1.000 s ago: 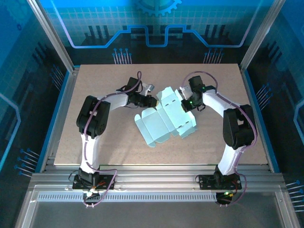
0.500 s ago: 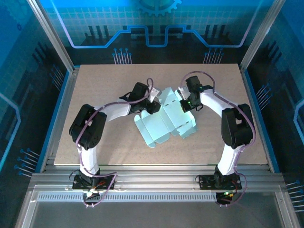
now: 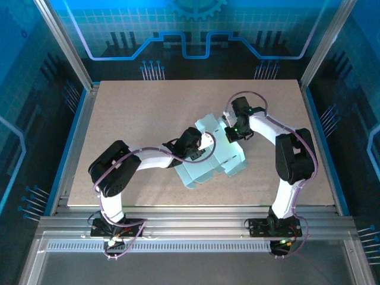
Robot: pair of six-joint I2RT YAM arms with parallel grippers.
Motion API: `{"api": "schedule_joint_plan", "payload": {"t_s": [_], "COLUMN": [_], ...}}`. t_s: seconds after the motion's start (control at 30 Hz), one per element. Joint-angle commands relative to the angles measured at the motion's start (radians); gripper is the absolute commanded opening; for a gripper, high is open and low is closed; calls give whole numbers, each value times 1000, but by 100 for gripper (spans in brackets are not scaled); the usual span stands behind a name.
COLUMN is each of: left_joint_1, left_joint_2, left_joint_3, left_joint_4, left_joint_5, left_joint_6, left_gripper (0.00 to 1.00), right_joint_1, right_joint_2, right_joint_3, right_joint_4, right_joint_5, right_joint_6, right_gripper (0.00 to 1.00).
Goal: Fold the paper box
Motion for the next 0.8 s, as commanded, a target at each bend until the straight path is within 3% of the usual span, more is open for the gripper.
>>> {"api": "schedule_joint_plan", "payload": {"t_s": [0.0,0.17,0.33,0.47,0.57,0.63,0.77], "left_joint_1": [-68,-105,-101,-78,-43,-4,96], "left_joint_2": [57,146,135,99,26,-30,-133], "left_joint_3": [-2,4,5,20,25,27,10], "left_joint_4": [149,257,234,161,79,36,22], "left_joint_5": [-157,-254,-223,-160,-27,70,275], "left_joint_6": [214,358,312,199,63,-60,-266], "left_gripper": [15,16,16,19,28,43,64], "right_joint_1": [3,-5,-16,-20,-21,-22,-22], "right_joint_2": [9,8,9,9,8,8,5], "right_joint_3": [28,21,18,19,21,19,18], "right_joint_4": [65,70,74,74,74,72,69], "right_joint_5": [-41,-55,-66,-72,-69,-67,-66], "right_joint_6": [65,69,70,72,72,71,66], "right_gripper": [0,0,0,0,0,0,0]}}
